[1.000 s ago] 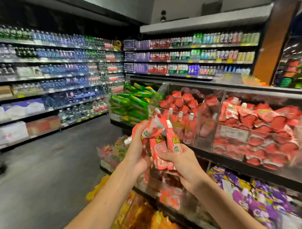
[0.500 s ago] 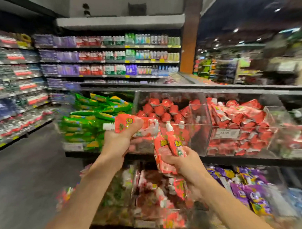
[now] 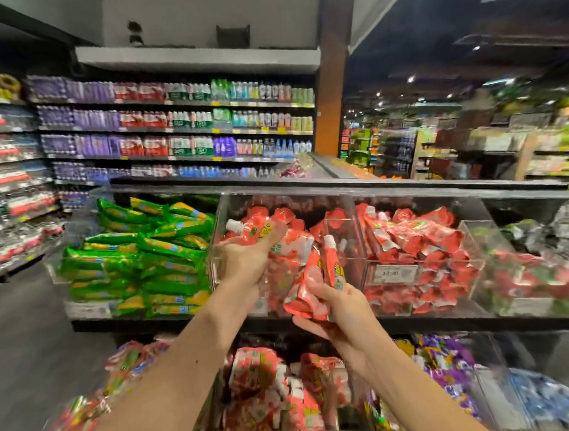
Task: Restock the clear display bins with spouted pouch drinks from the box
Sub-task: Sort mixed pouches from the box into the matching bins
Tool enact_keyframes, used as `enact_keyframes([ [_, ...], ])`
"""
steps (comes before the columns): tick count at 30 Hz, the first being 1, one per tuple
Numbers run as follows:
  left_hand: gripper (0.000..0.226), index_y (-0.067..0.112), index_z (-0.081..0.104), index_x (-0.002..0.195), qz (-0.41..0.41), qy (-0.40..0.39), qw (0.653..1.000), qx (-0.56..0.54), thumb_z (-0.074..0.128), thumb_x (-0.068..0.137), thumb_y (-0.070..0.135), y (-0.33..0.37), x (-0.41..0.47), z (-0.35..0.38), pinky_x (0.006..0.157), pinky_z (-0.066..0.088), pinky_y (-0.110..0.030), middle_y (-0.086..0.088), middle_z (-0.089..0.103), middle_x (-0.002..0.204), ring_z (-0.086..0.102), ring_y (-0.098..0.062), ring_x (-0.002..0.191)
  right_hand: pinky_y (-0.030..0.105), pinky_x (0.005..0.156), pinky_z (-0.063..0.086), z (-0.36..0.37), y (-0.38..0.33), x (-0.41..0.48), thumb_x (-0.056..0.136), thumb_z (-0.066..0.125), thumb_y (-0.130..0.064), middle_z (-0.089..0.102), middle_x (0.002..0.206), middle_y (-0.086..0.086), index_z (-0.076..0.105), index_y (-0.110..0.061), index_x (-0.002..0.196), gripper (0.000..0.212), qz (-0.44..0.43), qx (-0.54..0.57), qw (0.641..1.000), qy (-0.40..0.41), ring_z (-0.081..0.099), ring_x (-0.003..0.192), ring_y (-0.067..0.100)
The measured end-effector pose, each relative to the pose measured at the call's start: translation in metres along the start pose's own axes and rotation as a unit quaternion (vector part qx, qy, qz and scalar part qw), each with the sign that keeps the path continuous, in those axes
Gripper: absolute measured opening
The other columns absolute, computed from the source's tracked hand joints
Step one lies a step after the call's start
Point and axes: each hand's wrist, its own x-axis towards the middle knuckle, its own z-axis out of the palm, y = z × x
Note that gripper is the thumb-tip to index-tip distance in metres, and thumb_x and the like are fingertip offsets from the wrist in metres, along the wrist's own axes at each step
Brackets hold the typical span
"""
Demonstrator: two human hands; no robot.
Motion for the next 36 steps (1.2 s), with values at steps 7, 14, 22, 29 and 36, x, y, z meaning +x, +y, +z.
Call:
enact_keyframes([
  [7, 0.056, 0.010, 0.055, 0.119, -0.006, -0.023, 0.999, -0.044, 0.086, 0.075, 0.024, -0.001, 0.015, 0.043, 0.055, 0.055, -0.031, -0.013, 0.073, 0.096, 0.070, -0.022, 0.066, 0.041, 0.063, 0.060, 0.000, -0.022, 0.035, 0.088, 0.072, -0.011, 0.073, 0.103, 0.016, 0.060, -0.005, 0.121, 0.036, -0.029, 0.004, 0.999, 0.031, 0.075, 0.084, 0.029],
  [14, 0.041, 0.007, 0.047, 0.118, -0.036, -0.087, 0.993, 0.073, 0.069, 0.085, 0.021, -0.014, 0.056, 0.050, 0.054, 0.058, -0.040, -0.020, 0.066, 0.104, 0.068, -0.027, 0.068, 0.045, 0.067, 0.062, -0.029, -0.047, 0.044, 0.088, 0.070, -0.008, 0.073, 0.104, 0.022, 0.058, 0.000, 0.124, 0.039, 0.002, -0.028, 0.999, 0.024, 0.074, 0.077, 0.027],
  [22, 0.046, 0.003, 0.056, 0.114, -0.021, -0.108, 0.953, 0.282, 0.059, 0.095, 0.044, -0.010, 0.102, 0.065, 0.042, 0.039, -0.022, -0.006, 0.059, 0.068, 0.050, -0.015, 0.042, 0.043, 0.066, 0.062, -0.052, -0.079, 0.044, 0.088, 0.070, -0.008, 0.076, 0.094, 0.013, 0.060, -0.009, 0.117, 0.031, -0.043, -0.054, 0.998, 0.008, 0.075, 0.079, 0.026],
  [29, 0.030, 0.011, 0.057, 0.107, -0.020, -0.111, 0.960, 0.255, 0.054, 0.100, 0.040, -0.013, 0.124, 0.089, 0.042, 0.037, -0.019, -0.001, 0.055, 0.061, 0.048, -0.012, 0.044, 0.043, 0.069, 0.062, -0.061, -0.080, 0.046, 0.089, 0.071, -0.012, 0.076, 0.101, 0.012, 0.052, -0.010, 0.133, 0.048, -0.050, -0.059, 0.997, 0.011, 0.075, 0.086, 0.029],
  [36, 0.034, -0.001, 0.061, 0.125, -0.047, -0.195, 0.975, 0.098, 0.067, 0.093, 0.011, -0.028, 0.129, 0.089, 0.060, 0.059, -0.026, -0.008, 0.071, 0.094, 0.070, -0.013, 0.069, 0.040, 0.065, 0.062, -0.063, -0.083, 0.047, 0.087, 0.073, -0.014, 0.076, 0.100, 0.012, 0.051, -0.010, 0.133, 0.052, -0.063, -0.071, 0.995, 0.004, 0.075, 0.086, 0.030],
])
